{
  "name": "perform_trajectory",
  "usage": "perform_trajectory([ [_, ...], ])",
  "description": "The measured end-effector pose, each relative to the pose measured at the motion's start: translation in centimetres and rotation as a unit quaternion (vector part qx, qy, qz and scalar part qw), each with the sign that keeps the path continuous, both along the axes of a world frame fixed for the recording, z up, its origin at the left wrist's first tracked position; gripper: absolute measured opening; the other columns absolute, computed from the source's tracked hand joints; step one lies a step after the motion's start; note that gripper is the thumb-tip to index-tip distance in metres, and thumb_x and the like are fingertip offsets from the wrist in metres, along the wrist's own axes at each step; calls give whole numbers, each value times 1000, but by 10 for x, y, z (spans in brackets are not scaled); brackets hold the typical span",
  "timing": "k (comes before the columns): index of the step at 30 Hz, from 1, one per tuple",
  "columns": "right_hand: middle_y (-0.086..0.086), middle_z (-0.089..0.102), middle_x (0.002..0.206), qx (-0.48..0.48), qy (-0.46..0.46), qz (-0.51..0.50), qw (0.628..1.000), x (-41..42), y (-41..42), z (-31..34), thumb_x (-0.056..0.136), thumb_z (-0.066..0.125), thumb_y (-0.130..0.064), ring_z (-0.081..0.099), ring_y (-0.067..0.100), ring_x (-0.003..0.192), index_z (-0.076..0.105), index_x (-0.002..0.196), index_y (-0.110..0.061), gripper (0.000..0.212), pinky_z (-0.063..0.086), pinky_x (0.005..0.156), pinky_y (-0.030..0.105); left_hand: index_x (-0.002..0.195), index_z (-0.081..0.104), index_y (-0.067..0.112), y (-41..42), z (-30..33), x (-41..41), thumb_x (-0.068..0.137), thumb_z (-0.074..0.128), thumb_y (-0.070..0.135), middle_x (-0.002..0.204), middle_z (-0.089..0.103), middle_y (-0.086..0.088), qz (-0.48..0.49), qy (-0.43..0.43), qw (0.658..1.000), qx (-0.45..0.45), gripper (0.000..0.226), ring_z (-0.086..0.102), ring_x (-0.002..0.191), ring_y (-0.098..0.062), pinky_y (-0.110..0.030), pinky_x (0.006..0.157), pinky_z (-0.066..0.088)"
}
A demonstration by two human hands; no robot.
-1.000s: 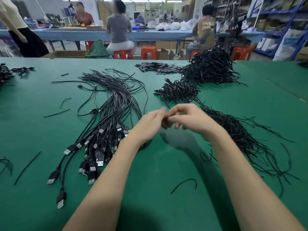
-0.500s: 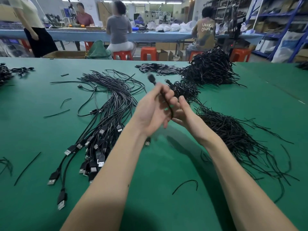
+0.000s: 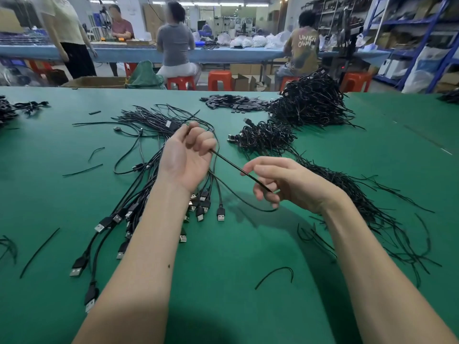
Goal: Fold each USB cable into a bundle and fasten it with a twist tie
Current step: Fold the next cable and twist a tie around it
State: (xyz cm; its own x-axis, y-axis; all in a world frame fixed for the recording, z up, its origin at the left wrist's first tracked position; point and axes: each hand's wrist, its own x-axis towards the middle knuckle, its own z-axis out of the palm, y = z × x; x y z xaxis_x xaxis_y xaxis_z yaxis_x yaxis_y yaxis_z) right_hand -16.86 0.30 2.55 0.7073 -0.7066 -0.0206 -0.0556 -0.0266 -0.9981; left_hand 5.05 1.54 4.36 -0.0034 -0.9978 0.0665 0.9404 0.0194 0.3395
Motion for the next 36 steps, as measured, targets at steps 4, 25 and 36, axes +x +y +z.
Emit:
perform_trajectory([
  [4,7,65,79,44,83,69,993,-17,-4,-7,92,66,-24,51,15,59,72,109,-19,19,50,59,24,74,48,12,-1,-4,-3,108,31,21,57,26,7,6,-12,1000,11,40,20,47,-8,-20,41,20],
  [25,5,73,91,27,-27,3,999,9,2,0,85,67,-18,71,21,85,54,91,-12,15,54,85,32,114,62,-3,-5,-20,-50,110,24,27,117,71,-19,-26,-299,954,-26,49,70,107,-27,-33,87,56],
  [36,-2,52,54,-133,38,-165,977,3,0,-7,83,72,0,43,14,48,56,89,-14,22,40,47,23,85,80,14,13,-13,-26,101,40,30,100,76,-6,-140,-302,939,-87,46,55,46,-2,-12,46,42],
])
